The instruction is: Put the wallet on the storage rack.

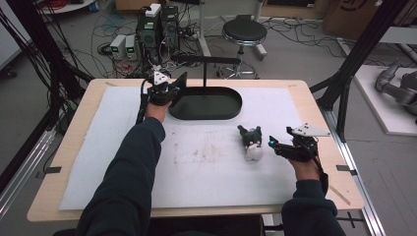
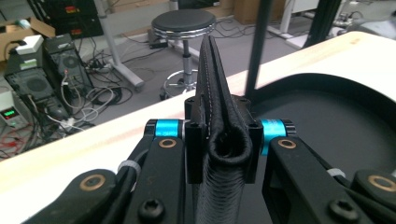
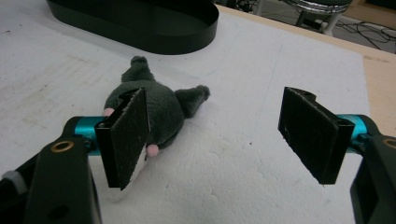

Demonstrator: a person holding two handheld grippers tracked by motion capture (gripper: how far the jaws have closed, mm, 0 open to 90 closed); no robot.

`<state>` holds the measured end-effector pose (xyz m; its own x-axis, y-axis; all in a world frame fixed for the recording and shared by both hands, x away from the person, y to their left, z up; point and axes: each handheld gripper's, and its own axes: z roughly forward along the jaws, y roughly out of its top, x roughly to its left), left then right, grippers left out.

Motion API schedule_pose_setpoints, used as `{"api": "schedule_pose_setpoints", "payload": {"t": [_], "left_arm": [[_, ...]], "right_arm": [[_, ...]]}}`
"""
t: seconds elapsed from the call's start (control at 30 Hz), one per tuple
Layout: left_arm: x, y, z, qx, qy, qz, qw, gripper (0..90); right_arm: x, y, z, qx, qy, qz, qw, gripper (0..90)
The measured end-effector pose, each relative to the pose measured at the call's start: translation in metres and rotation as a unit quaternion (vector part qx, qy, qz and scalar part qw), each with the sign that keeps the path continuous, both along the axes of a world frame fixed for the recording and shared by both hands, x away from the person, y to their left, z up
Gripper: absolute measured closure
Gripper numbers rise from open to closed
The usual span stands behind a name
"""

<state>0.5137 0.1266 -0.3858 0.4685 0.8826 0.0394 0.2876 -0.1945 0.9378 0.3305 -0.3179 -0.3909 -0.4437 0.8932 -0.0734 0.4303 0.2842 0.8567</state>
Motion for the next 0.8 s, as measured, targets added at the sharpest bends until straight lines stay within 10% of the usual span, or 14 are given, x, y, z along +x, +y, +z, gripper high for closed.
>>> {"api": "schedule_pose_setpoints", "payload": {"t": [0.27, 0.53, 0.8], "left_arm": [[0.009, -0.009, -0.021, 0.039, 0.018, 0.001, 0.9991, 76.8], [-0.002, -0.013, -0.012, -0.036, 0.061, -0.026, 0.9972, 50.2], [-0.014, -0.018, -0.011, -0.026, 0.077, -0.035, 0.9961, 75.0]], "right_arm": [[0.000, -0.005, -0.002, 0.005, 0.002, -0.003, 1.0000, 25.0], [-0.001, -0.004, -0.001, 0.006, 0.002, -0.002, 1.0000, 25.1], [-0.003, 0.001, 0.001, 0.004, -0.002, 0.007, 1.0000, 25.1]]}}
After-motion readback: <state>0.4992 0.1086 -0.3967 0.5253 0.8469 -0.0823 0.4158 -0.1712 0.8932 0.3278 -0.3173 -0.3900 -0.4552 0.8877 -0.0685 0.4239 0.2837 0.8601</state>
